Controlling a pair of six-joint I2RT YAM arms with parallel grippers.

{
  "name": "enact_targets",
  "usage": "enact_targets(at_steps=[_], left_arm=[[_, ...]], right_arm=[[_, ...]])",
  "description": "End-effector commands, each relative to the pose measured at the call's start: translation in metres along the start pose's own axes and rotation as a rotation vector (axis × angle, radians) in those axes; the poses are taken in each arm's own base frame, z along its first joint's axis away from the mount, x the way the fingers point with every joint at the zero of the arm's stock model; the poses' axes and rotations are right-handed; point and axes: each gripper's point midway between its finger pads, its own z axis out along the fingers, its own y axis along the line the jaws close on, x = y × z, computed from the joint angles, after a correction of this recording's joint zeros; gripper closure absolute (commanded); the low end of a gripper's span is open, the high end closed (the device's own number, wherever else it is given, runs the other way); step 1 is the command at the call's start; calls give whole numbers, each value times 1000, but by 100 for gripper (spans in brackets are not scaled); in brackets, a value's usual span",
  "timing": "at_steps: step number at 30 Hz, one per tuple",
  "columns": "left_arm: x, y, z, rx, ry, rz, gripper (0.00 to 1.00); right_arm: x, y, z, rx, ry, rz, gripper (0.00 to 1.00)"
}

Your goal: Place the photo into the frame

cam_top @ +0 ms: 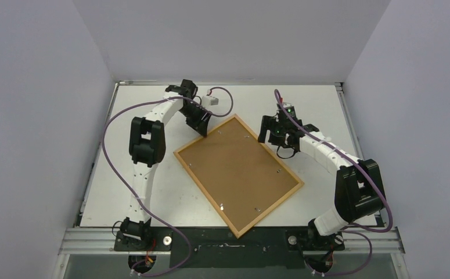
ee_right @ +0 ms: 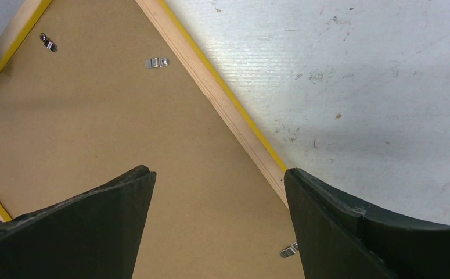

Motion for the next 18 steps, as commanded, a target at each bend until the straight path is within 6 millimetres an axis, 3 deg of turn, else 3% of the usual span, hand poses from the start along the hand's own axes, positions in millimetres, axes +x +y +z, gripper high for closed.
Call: enact_targets(at_steps=[1, 11, 18], left_arm=[[-7, -6, 0, -20, 21, 104, 61], [-12, 10, 8, -87, 39, 96, 68], [-9, 19, 10, -127, 32, -9, 88]], right_arm=[[-10, 6, -3, -38, -51, 13, 16], [-14, 10, -7, -61, -72, 18, 17], [-16, 12, -8, -73, -85, 20, 18]])
